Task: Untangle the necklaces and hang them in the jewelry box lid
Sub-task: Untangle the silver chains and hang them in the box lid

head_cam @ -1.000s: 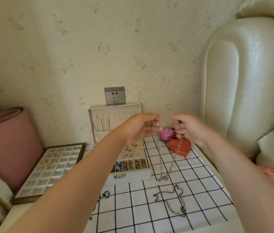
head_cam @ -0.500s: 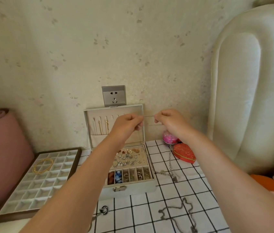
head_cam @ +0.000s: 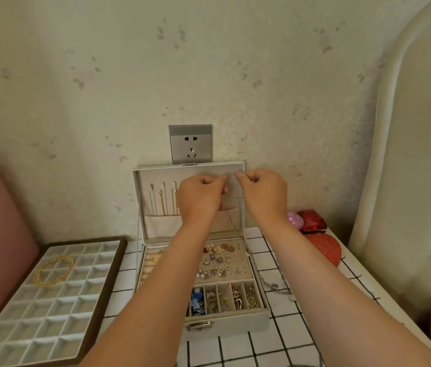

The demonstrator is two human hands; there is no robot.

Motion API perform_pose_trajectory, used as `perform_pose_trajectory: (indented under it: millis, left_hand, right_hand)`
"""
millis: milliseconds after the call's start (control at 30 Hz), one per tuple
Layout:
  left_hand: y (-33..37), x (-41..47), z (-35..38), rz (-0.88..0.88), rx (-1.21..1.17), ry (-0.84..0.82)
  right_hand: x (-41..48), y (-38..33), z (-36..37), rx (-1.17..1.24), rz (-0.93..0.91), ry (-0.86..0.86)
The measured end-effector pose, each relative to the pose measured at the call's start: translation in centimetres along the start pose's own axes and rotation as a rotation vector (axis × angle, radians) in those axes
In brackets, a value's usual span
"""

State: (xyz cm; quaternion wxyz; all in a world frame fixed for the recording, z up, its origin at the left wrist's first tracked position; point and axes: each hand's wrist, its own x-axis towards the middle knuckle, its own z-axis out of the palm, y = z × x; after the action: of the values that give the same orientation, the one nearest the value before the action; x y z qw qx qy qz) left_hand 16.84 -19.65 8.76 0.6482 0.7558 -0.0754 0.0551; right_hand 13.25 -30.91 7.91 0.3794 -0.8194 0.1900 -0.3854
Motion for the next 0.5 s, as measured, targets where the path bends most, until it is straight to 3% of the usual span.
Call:
perform_pose_trajectory:
  millis: [133, 300, 500]
  left_hand:
    - [0.0, 1.2, 0.8, 0.005, 0.091, 0.033]
    - [-0.8, 1.8, 1.1, 0.004, 0.214, 0.067]
    - [-2.4, 1.4, 1.1, -0.001, 0.258, -0.056]
  right_hand:
    - [0.1, 0.3, 1.1, -0.06, 0.024, 0.079]
    - [0.0, 0.4, 1.7, -0.229, 0.099, 0.048]
    - [-0.3, 2.1, 1.5, -0.284, 0.186, -0.193]
